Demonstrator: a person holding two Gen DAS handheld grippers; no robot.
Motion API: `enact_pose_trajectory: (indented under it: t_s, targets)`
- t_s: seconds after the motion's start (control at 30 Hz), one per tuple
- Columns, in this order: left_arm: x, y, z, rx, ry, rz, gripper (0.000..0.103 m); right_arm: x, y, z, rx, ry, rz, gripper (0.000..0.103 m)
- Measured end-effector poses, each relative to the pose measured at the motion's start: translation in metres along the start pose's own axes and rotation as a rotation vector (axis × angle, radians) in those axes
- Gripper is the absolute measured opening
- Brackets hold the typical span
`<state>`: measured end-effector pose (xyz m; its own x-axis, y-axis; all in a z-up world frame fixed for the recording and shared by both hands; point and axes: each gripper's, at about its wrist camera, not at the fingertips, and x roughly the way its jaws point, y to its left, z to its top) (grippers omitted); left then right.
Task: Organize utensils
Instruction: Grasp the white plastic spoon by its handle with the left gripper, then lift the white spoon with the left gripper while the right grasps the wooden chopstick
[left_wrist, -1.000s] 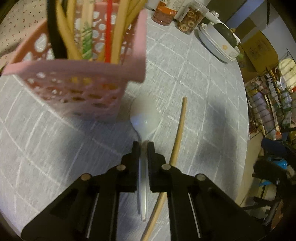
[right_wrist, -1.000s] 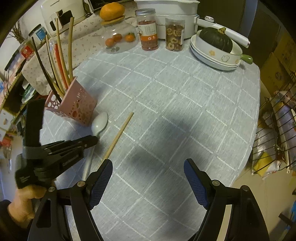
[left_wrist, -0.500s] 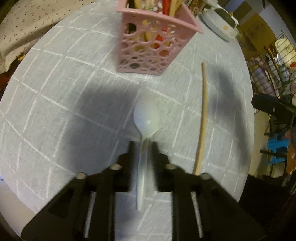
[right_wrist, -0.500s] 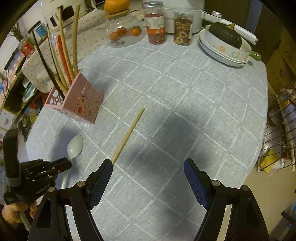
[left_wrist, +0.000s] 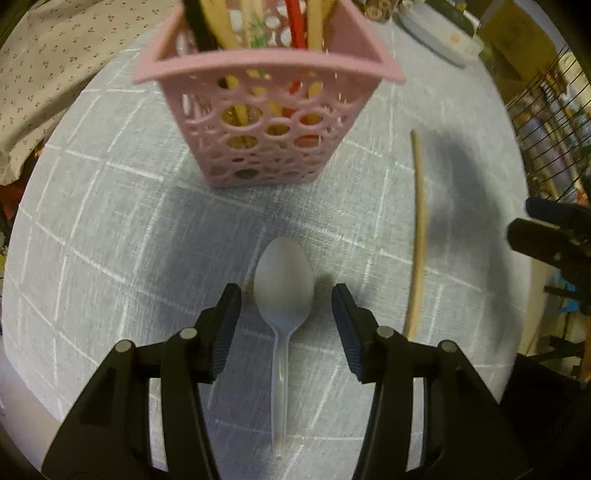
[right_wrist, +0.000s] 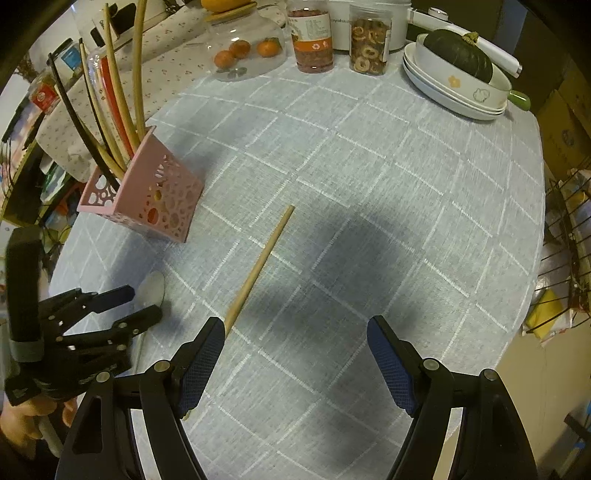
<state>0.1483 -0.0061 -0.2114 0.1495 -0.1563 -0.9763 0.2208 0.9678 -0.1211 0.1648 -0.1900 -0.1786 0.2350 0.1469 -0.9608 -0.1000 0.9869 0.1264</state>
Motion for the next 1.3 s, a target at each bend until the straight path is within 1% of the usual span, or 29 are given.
enact_pose_trajectory:
  t_s: [0.1, 0.2, 0.27, 0.33, 0.57, 0.67, 0.73, 0.77, 0.8, 0.83, 0.9, 1.0, 1.1, 1.13, 1.2, 1.3]
  targets:
    - [0.004, -0.008, 0.004, 0.019, 0.002, 0.051, 0.037, 0.002, -0.002, -0.001, 0.002, 0.006, -0.003, 0.081]
    - [0.001, -0.005, 0.004, 0.005, -0.009, 0.033, 0.037, 0.004, -0.005, -0.001, 0.006, 0.01, -0.007, 0.081]
    - [-0.009, 0.001, 0.001, -0.004, -0.033, 0.022, 0.037, 0.005, -0.006, -0.001, 0.014, 0.01, -0.003, 0.081]
    - [-0.022, 0.003, -0.002, -0.012, -0.066, 0.01, 0.037, 0.005, -0.006, 0.0, 0.025, 0.01, 0.011, 0.081]
    - [-0.074, 0.016, -0.018, -0.055, -0.224, -0.031, 0.037, 0.02, -0.004, 0.012, 0.1, 0.028, 0.064, 0.081]
    - [-0.088, 0.029, -0.022, -0.084, -0.277, -0.038, 0.037, 0.028, 0.002, 0.02, 0.126, 0.027, 0.079, 0.08]
    - [-0.091, 0.035, -0.023, -0.099, -0.297, -0.047, 0.037, 0.035, 0.007, 0.028, 0.133, 0.027, 0.084, 0.079]
    - [-0.092, 0.038, -0.022, -0.104, -0.303, -0.051, 0.037, 0.039, 0.01, 0.03, 0.13, 0.028, 0.08, 0.075]
    - [-0.095, 0.04, -0.023, -0.109, -0.311, -0.058, 0.037, 0.043, 0.013, 0.033, 0.125, 0.029, 0.073, 0.067]
    - [-0.098, 0.039, -0.024, -0.109, -0.315, -0.061, 0.037, 0.046, 0.015, 0.035, 0.122, 0.033, 0.067, 0.063]
    - [-0.1, 0.036, -0.022, -0.104, -0.32, -0.06, 0.037, 0.053, 0.02, 0.038, 0.115, 0.043, 0.06, 0.048]
    - [-0.101, 0.036, -0.024, -0.089, -0.321, -0.057, 0.037, 0.064, 0.026, 0.042, 0.112, 0.064, 0.054, 0.037]
    - [-0.102, 0.038, -0.027, -0.078, -0.32, -0.049, 0.037, 0.071, 0.032, 0.044, 0.095, 0.068, 0.032, 0.031]
    - [-0.102, 0.038, -0.028, -0.077, -0.321, -0.046, 0.037, 0.072, 0.035, 0.045, 0.08, 0.059, 0.015, 0.031]
    - [-0.103, 0.04, -0.03, -0.076, -0.322, -0.039, 0.037, 0.073, 0.04, 0.046, 0.059, 0.056, -0.016, 0.022]
    - [-0.103, 0.043, -0.031, -0.079, -0.325, -0.031, 0.037, 0.074, 0.048, 0.044, 0.008, 0.042, -0.069, 0.013]
